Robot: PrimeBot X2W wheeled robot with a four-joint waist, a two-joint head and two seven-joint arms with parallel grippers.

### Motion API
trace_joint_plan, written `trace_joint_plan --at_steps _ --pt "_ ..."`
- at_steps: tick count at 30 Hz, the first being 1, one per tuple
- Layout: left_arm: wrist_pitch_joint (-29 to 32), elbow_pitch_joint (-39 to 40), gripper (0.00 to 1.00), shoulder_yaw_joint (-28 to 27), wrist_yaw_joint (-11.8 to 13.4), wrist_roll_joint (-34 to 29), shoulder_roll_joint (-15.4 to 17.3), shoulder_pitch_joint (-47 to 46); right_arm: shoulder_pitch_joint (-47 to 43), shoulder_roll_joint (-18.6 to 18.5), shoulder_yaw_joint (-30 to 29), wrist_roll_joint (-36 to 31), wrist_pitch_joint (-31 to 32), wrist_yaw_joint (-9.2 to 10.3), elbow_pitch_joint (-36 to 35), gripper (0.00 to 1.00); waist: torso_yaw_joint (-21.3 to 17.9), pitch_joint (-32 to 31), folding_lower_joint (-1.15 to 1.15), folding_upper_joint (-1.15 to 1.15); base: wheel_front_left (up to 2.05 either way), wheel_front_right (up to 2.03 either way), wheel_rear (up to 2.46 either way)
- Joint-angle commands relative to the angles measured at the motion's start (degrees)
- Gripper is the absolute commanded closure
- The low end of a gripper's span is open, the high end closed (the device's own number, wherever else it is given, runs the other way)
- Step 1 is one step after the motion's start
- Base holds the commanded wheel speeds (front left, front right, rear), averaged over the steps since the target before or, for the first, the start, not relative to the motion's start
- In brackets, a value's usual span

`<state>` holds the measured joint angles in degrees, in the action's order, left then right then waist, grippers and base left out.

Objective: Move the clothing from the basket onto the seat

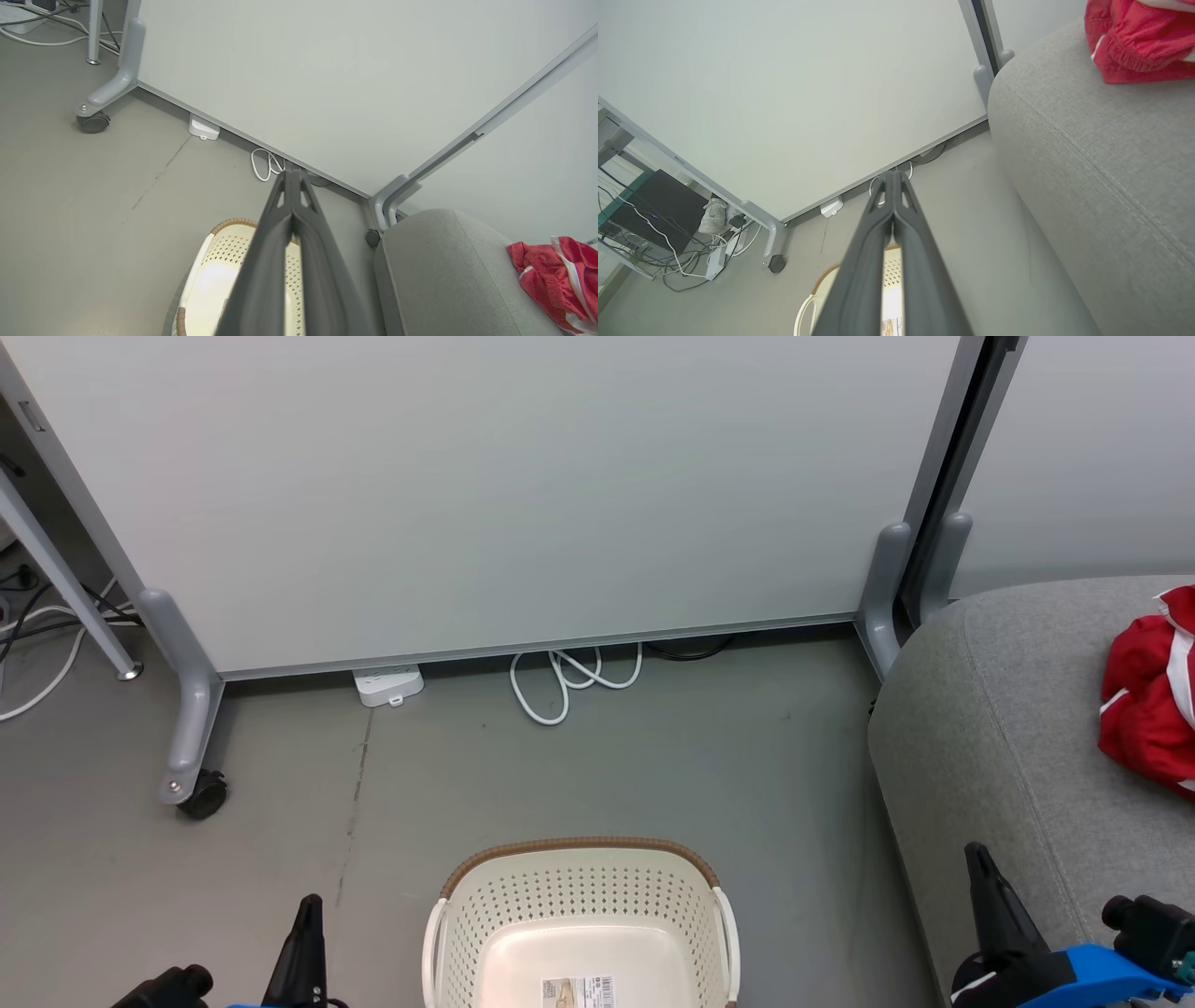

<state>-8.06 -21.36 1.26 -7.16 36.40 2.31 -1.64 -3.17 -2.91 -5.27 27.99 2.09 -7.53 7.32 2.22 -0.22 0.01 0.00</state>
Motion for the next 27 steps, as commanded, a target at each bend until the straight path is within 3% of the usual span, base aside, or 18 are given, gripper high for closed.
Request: trace_joint_plan --at_steps 1,27 --pt "0.47 1.13 1.00 -0.63 -0.06 1.93 0.32 -1.75 1.93 -0.05 -0.17 2.40 0.16 0.02 -0.45 1.00 -0.02 0.00 0.00 0.00 0.00 0.00 0.00" --pt "5.57 3.45 1.00 -3.28 -0.18 21.30 0.47 -2.97 4.83 -0.03 -0.60 24.63 1.73 0.03 2.08 1.00 -0.61 0.11 0.00 0.00 0.00 0.00 0.00"
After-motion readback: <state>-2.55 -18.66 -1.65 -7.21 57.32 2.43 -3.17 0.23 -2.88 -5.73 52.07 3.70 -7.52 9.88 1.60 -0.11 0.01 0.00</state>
